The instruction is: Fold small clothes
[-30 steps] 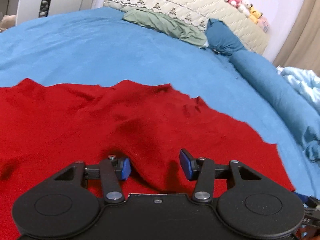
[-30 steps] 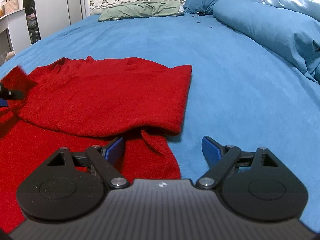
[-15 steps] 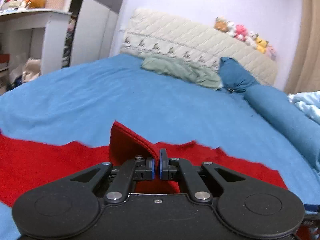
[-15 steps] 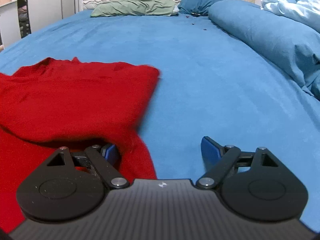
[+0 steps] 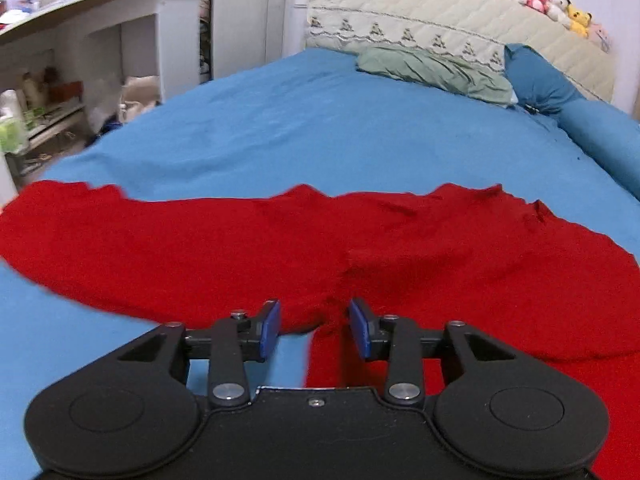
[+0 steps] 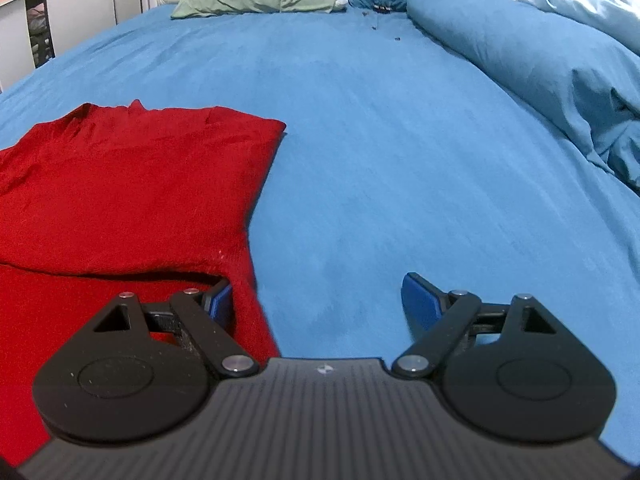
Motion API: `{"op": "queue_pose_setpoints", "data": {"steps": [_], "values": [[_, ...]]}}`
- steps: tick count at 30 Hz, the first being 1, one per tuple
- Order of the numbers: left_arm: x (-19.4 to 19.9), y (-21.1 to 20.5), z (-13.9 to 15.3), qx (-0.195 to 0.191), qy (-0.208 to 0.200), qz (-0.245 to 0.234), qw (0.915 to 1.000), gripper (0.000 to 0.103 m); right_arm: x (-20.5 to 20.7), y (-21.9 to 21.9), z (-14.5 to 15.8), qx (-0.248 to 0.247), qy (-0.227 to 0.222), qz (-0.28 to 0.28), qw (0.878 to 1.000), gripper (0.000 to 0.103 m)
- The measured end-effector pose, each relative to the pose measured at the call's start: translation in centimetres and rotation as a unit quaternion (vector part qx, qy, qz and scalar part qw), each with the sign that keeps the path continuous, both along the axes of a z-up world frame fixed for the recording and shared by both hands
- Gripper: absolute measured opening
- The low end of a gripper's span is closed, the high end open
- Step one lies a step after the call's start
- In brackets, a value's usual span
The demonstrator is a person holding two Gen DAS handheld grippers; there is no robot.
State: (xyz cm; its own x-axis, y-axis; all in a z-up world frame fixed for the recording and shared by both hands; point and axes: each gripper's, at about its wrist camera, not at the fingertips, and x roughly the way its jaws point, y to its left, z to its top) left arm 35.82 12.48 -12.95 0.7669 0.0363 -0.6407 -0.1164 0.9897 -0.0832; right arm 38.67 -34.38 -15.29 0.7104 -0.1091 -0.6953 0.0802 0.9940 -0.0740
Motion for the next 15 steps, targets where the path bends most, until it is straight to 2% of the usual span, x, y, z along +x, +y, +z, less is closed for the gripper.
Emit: {"op": "queue_pose_setpoints", "data": {"steps": [3, 5, 7, 9, 10, 11, 13, 15], "values": [[-1.1, 0.2, 1.9, -0.001, -0.028, -0.023, 0.9993, 0.064, -1.5, 1.7, 2.4, 0.029, -0.038, 0.041, 0.998, 0.1], [0.0, -0.5, 2.8, -0.001, -0.047, -0.034, 0.9983, 0.08, -1.1, 3.5, 3.5, 0.056, -0.056, 0.067, 0.995, 0.1], [2.9, -0.9, 2.8, -0.02, -0.037, -0.033, 0.9986, 0.08, 0.1, 5.2, 3.7, 0.071, -0.051, 0.079, 0.993, 0.1], [5.6, -0.4, 2.2, -0.034, -0.019, -0.023, 0.999, 0.069, 1.5, 6.6, 3.4, 0.071, -0.05, 0.083, 0.993, 0.1], [6.9, -0.1, 1.8, -0.042, -0.003, -0.019, 0.9989, 0.051, 2.0, 7.1, 3.2, 0.072, -0.05, 0.084, 0.993, 0.1], [8.1, 0.4, 1.4, -0.056, 0.012, -0.019, 0.9982, 0.04, 2.5, 7.4, 3.1, 0.072, -0.048, 0.083, 0.993, 0.1], [9.4, 0.4, 0.6, -0.065, 0.032, -0.034, 0.9968, 0.032, 3.2, 7.7, 2.7, 0.078, -0.043, 0.082, 0.993, 0.1], [10.0, -0.4, 0.0, -0.041, 0.047, -0.064, 0.996, 0.029, 3.6, 7.8, 2.3, 0.08, -0.039, 0.079, 0.993, 0.1]]}}
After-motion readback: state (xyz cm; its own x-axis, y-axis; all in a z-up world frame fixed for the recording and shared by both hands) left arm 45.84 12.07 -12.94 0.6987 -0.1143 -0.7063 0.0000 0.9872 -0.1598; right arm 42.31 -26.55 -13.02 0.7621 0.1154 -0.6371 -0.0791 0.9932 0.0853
